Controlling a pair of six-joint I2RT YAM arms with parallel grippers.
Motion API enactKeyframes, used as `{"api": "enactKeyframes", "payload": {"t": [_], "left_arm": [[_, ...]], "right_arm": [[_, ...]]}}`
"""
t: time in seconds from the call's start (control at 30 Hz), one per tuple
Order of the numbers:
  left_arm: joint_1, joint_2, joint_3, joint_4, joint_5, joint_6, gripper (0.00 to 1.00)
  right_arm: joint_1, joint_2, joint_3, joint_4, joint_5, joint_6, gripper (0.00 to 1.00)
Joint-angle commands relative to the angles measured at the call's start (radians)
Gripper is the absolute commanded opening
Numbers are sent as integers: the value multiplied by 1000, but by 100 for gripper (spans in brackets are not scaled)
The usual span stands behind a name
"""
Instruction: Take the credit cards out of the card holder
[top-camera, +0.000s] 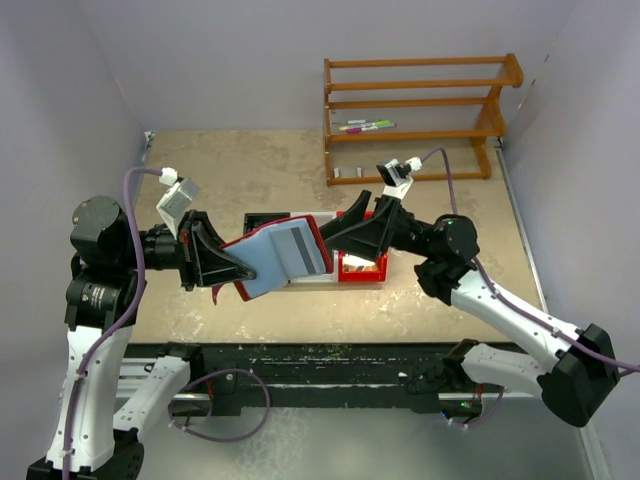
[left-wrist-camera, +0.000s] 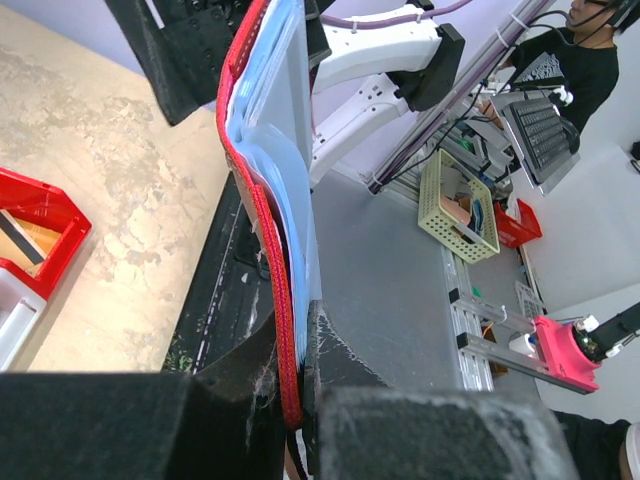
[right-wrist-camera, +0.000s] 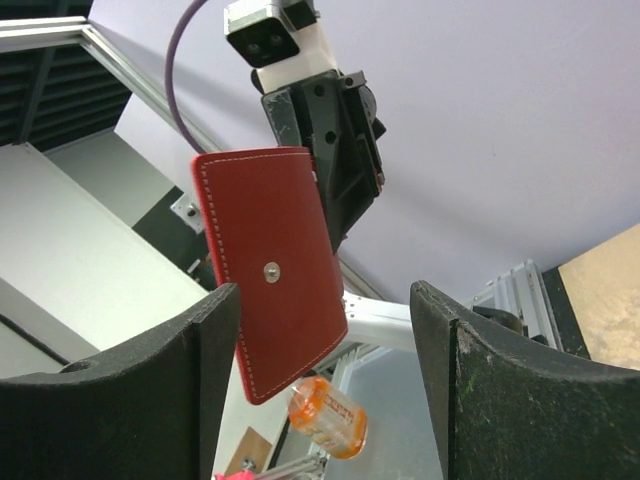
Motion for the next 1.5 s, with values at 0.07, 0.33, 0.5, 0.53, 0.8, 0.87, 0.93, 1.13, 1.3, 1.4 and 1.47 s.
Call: {"api": "enactKeyframes", "payload": {"t": [0.07, 0.33, 0.5, 0.53, 0.8, 0.87, 0.93, 1.13, 1.3, 1.4, 1.47], "left_arm": [[2, -6, 25, 15, 6, 30, 0], [2, -3, 22, 17, 1, 29, 0], [2, 0, 19, 20, -6, 29, 0], [2, 1, 17, 21, -6, 31, 0], [2, 17, 6, 22, -24, 42, 0], [2, 21, 6, 22, -24, 44, 0], [2, 21, 5, 23, -24, 46, 0], [2, 24, 5, 29, -26, 40, 0], [2, 25, 3, 32, -27, 37, 0], [2, 23, 3, 32, -25, 37, 0], [2, 21, 3, 33, -25, 37, 0]], "right_arm": [[-6, -52, 38, 33, -37, -22, 68], [-5, -58, 52, -11, -35, -56, 62], [-2, -19, 78, 11, -46, -51, 47], [-2, -13, 77, 24, -43, -45, 43], [2, -11, 83, -28, -35, -77, 17], [2, -15, 83, -60, -34, -97, 12], [2, -16, 85, -84, -31, -110, 12], [4, -23, 113, -215, -17, -188, 17], [7, -21, 114, -235, -20, -203, 14], [8, -27, 104, -184, -28, -186, 7], [8, -30, 106, -162, -46, -177, 3]]}}
